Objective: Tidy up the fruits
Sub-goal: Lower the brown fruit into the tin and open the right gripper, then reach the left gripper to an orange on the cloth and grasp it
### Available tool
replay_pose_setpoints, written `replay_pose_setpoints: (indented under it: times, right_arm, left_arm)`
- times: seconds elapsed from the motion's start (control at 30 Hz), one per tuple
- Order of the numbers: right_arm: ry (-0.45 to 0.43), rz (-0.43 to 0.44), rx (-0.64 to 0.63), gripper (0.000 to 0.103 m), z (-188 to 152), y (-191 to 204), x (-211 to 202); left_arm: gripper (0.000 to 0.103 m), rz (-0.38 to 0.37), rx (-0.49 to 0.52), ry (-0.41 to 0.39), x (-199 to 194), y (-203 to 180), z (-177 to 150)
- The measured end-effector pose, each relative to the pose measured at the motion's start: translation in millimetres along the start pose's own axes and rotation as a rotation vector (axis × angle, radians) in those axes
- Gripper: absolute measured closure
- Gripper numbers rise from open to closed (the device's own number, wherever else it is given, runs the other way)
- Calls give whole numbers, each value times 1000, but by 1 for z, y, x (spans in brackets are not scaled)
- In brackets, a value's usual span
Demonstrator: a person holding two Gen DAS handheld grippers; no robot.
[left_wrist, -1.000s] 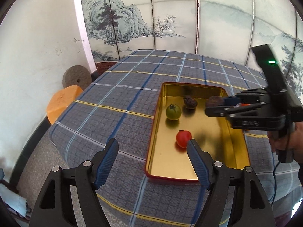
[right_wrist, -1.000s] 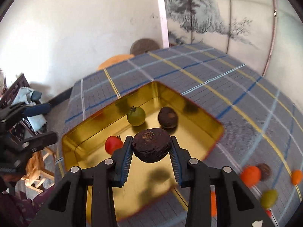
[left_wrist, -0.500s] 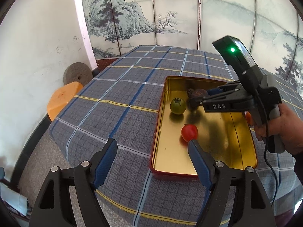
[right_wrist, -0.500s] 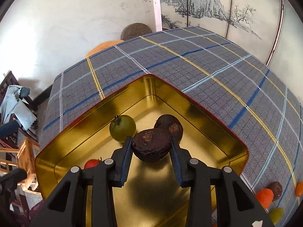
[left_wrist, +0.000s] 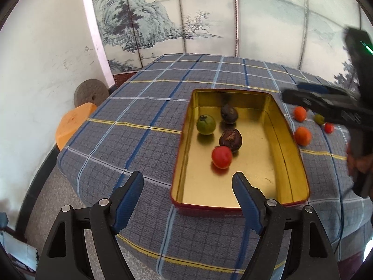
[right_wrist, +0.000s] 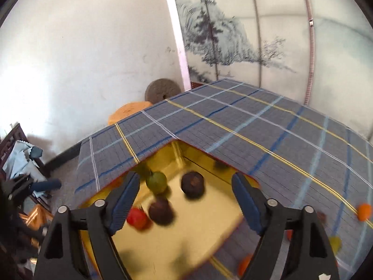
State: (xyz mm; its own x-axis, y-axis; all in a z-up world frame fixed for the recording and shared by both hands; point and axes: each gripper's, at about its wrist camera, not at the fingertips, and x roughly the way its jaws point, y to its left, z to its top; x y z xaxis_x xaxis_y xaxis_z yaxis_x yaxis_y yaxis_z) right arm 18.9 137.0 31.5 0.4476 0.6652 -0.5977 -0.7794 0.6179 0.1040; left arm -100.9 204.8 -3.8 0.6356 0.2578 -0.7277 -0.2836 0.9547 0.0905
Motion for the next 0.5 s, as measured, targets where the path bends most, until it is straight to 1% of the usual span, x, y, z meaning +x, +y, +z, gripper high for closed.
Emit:
replay_pose_setpoints:
  times: [0.07,0.23,0.27,0.33,0.47,0.5]
  right_arm:
    - [-3,-37,8,23,-17,-9,-18]
    - [23,-206,80,23,-76,-56,-74]
    - [32,-240,94,21,-86,-65,-83]
    - [74,-353,129,20,-110,-93,-103]
    - [103,-451,259,20,-143,-142,-137]
    - [106,-479,271,20,-147,-150,-143]
  left_arm:
    - [24,-7,15,-5,-2,-6,0]
    - [24,-31,60,-21,-10,-24,3]
    - [24,-44,78,-25,-12,-31,4]
    - [24,-69,113,-32,-16,-46,7]
    - [24,-127,205,-58,-25,-79,13]
    - [24,-157,236,-65,-28,-92,16]
